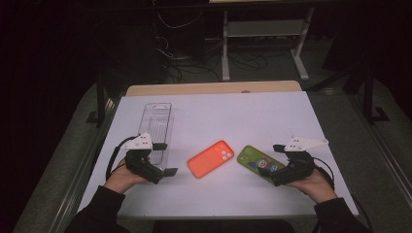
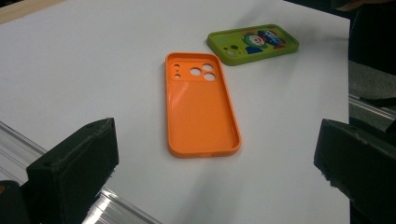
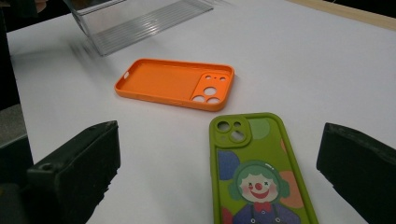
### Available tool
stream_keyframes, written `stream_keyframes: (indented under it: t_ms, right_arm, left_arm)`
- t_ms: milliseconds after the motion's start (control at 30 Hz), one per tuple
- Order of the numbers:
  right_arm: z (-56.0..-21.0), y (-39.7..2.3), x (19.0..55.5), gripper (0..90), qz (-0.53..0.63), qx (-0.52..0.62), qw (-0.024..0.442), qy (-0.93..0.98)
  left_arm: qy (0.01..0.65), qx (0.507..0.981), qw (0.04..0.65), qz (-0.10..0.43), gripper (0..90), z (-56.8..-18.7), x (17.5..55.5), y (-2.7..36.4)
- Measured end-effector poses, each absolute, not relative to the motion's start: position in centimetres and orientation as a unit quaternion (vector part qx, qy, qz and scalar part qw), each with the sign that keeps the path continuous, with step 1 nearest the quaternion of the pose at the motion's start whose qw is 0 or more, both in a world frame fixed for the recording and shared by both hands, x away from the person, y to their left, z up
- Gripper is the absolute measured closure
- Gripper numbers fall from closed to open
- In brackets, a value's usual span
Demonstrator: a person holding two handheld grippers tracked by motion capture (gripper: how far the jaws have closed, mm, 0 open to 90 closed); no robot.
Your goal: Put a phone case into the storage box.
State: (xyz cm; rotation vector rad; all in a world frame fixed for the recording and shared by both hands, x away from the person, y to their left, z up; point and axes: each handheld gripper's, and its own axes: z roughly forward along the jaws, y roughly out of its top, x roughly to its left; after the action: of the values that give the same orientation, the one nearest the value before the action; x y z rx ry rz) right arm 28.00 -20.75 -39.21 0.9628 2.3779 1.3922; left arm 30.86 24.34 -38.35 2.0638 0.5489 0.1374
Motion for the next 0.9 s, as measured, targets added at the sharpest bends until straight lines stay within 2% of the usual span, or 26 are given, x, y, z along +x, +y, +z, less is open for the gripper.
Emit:
stream_keyframes:
  t_ms: [900]
  right_arm:
    - [-37.9, -20.1, 29.5, 0.0, 0.464, 0.321, 0.123, 0.816]
  left_arm:
    - [0.226, 0.843, 0.486, 0.049, 0.0, -38.4, 31.0, 24.4]
